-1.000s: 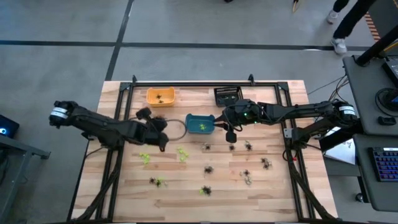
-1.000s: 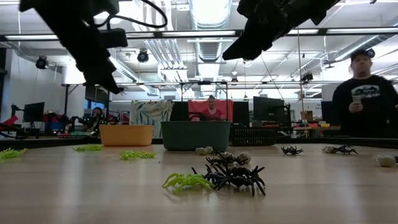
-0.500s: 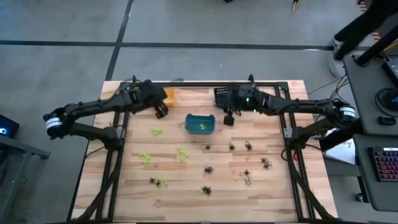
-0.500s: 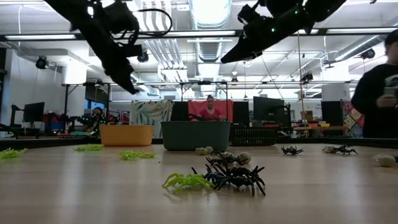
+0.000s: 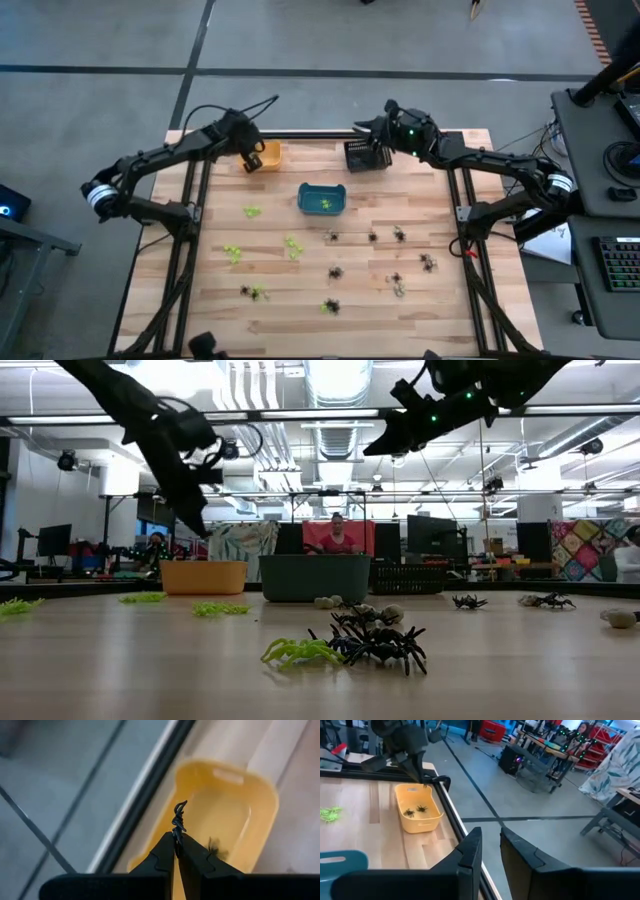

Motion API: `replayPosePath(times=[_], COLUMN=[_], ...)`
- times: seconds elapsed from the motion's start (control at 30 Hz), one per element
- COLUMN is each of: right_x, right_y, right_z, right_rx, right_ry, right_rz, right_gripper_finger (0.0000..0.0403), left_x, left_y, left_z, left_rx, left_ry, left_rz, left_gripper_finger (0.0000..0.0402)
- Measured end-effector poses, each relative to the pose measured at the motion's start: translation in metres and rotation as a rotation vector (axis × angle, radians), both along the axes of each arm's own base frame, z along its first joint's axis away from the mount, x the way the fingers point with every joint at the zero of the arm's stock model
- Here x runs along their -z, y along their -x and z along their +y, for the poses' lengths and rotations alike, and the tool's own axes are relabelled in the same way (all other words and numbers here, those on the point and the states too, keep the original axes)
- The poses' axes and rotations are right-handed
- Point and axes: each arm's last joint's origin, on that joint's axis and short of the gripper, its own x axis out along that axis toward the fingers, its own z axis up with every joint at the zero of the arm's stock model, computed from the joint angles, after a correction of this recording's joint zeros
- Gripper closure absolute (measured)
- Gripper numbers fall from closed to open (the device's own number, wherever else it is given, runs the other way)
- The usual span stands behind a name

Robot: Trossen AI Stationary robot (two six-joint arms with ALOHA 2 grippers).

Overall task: Sort Halloween decoration
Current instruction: Put the black spider toy into the yellow bin

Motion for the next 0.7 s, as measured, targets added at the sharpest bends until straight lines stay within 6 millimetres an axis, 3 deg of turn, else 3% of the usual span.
replayPosePath(times=[0.7], right_x=[0.012], right_y=[0.001], right_z=[0.005], right_rx=[0.030], right_ry=[-0.211], right_rz=[0.030], right_gripper_finger=[0.0346], left_x=[0.047], left_y=[-0.009], left_z=[0.014], left_rx=[-0.054], left_ry=[0.148], left_rz=[0.130], left_gripper_finger=[0.0397])
